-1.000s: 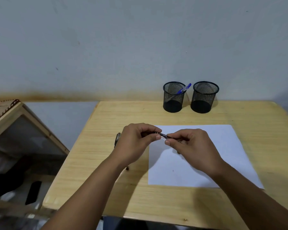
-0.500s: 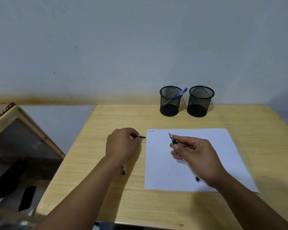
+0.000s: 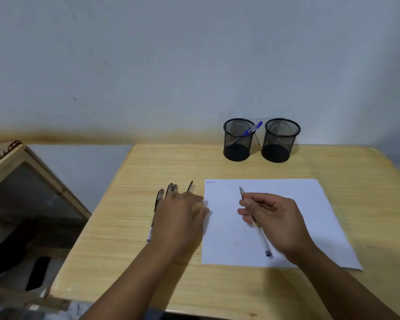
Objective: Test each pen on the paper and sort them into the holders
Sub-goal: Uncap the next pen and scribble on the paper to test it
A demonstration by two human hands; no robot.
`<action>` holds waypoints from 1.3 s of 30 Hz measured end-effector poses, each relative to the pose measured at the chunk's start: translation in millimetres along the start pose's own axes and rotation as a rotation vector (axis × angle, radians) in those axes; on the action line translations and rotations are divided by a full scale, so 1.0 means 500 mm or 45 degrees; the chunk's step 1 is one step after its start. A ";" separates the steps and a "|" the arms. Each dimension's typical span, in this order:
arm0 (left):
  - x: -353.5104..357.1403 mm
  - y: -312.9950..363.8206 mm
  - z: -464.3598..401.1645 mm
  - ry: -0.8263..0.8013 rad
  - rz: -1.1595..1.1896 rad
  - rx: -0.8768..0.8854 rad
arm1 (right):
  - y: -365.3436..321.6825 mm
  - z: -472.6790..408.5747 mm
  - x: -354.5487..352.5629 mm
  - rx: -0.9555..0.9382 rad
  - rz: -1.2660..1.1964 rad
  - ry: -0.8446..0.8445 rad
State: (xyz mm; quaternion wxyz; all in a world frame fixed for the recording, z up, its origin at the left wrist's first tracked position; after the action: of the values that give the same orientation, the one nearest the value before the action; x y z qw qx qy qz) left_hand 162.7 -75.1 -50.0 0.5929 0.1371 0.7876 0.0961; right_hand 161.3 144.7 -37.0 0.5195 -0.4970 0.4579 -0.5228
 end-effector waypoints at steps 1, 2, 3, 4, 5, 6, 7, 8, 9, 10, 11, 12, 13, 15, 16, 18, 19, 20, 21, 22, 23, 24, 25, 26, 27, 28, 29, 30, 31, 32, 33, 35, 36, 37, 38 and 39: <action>0.007 0.011 0.016 -0.038 -0.030 0.077 | 0.000 -0.002 0.000 -0.008 -0.018 -0.016; 0.013 0.019 0.033 -0.069 -0.025 0.121 | 0.000 -0.004 0.000 -0.011 -0.045 -0.039; 0.019 0.027 0.049 -0.078 -0.003 0.142 | -0.001 -0.004 0.000 -0.015 -0.061 -0.067; 0.024 0.033 0.065 -0.078 0.027 0.154 | -0.002 -0.003 0.001 -0.026 -0.057 -0.096; 0.026 0.041 0.080 -0.083 0.052 0.159 | -0.003 -0.003 0.001 -0.042 -0.038 -0.119; 0.027 0.048 0.092 -0.097 0.076 0.154 | -0.002 -0.002 0.001 -0.057 -0.022 -0.132; 0.028 0.053 0.101 -0.110 0.089 0.149 | 0.000 -0.002 0.001 -0.067 -0.021 -0.128; 0.029 0.056 0.108 -0.126 0.096 0.143 | 0.001 -0.003 0.001 -0.073 -0.039 -0.110; 0.030 0.057 0.111 -0.139 0.093 0.136 | 0.002 -0.004 0.001 -0.077 -0.073 -0.091; 0.031 0.057 0.113 -0.142 0.085 0.132 | 0.004 -0.005 0.002 -0.078 -0.112 -0.069; 0.033 0.057 0.115 -0.134 0.078 0.131 | 0.006 -0.006 0.002 -0.084 -0.138 -0.048; 0.034 0.057 0.117 -0.121 0.074 0.131 | 0.007 -0.006 0.004 -0.100 -0.143 -0.027; 0.037 0.056 0.120 -0.103 0.069 0.135 | 0.010 -0.006 0.004 -0.129 -0.111 -0.002; 0.042 0.055 0.126 -0.078 0.061 0.137 | 0.008 -0.008 0.007 -0.224 0.036 0.057; 0.044 0.055 0.127 -0.074 0.065 0.130 | 0.007 -0.011 0.009 -0.260 0.104 0.091; 0.046 0.054 0.127 -0.076 0.075 0.112 | 0.007 -0.019 0.015 -0.268 0.086 0.136; 0.047 0.053 0.127 -0.077 0.075 0.109 | 0.008 -0.025 0.020 -0.239 0.055 0.139; 0.047 0.053 0.127 -0.077 0.073 0.109 | 0.010 -0.030 0.025 -0.225 0.051 0.137; 0.047 0.053 0.127 -0.075 0.069 0.113 | 0.011 -0.035 0.029 -0.222 0.080 0.133; 0.047 0.053 0.128 -0.072 0.068 0.116 | 0.012 -0.040 0.033 -0.219 0.111 0.125; 0.046 0.052 0.128 -0.071 0.072 0.116 | 0.015 -0.046 0.035 -0.206 0.125 0.130; 0.047 0.051 0.128 -0.073 0.077 0.113 | 0.017 -0.052 0.038 -0.184 0.111 0.135; 0.048 0.050 0.127 -0.077 0.080 0.111 | 0.022 -0.059 0.039 -0.154 0.087 0.141; 0.049 0.049 0.128 -0.083 0.077 0.110 | 0.024 -0.066 0.041 -0.121 0.068 0.147; 0.049 0.048 0.127 -0.089 0.075 0.110 | 0.025 -0.074 0.043 -0.096 0.061 0.161; 0.049 0.048 0.127 -0.093 0.076 0.111 | 0.023 -0.082 0.045 -0.084 0.069 0.179; 0.050 0.047 0.126 -0.095 0.081 0.116 | 0.022 -0.090 0.046 -0.083 0.091 0.201; 0.050 0.048 0.127 -0.095 0.087 0.123 | 0.021 -0.097 0.047 -0.086 0.118 0.220; 0.050 0.048 0.127 -0.092 0.095 0.127 | 0.020 -0.104 0.049 -0.089 0.135 0.233; 0.050 0.047 0.127 -0.088 0.102 0.129 | 0.019 -0.111 0.052 -0.089 0.145 0.238; 0.051 0.046 0.126 -0.084 0.105 0.128 | 0.020 -0.119 0.054 -0.090 0.158 0.238; 0.053 0.045 0.125 -0.074 0.112 0.129 | 0.023 -0.135 0.060 -0.099 0.218 0.238; 0.054 0.045 0.124 -0.069 0.122 0.130 | 0.024 -0.144 0.062 -0.104 0.243 0.236; 0.054 0.044 0.123 -0.067 0.132 0.130 | 0.025 -0.153 0.065 -0.110 0.262 0.234; 0.053 0.044 0.122 -0.063 0.137 0.131 | 0.025 -0.161 0.067 -0.122 0.288 0.238; 0.054 0.043 0.121 -0.059 0.138 0.135 | 0.025 -0.171 0.068 -0.141 0.329 0.244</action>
State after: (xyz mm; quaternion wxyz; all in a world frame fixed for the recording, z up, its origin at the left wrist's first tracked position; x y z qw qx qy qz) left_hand 215.9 -46.6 -84.6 0.5968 0.2129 0.7691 0.0832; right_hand 78.7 107.0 -55.4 0.5082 -0.4096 0.5936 -0.4707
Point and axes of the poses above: each hand's wrist, its own z-axis away from the middle knuckle, its own x-axis out of the palm, y = z × x, the point moved 3 cm from there along -z, towards the middle knuckle, and after that the axes turned 3 degrees about -z, right-handed, at the moved point
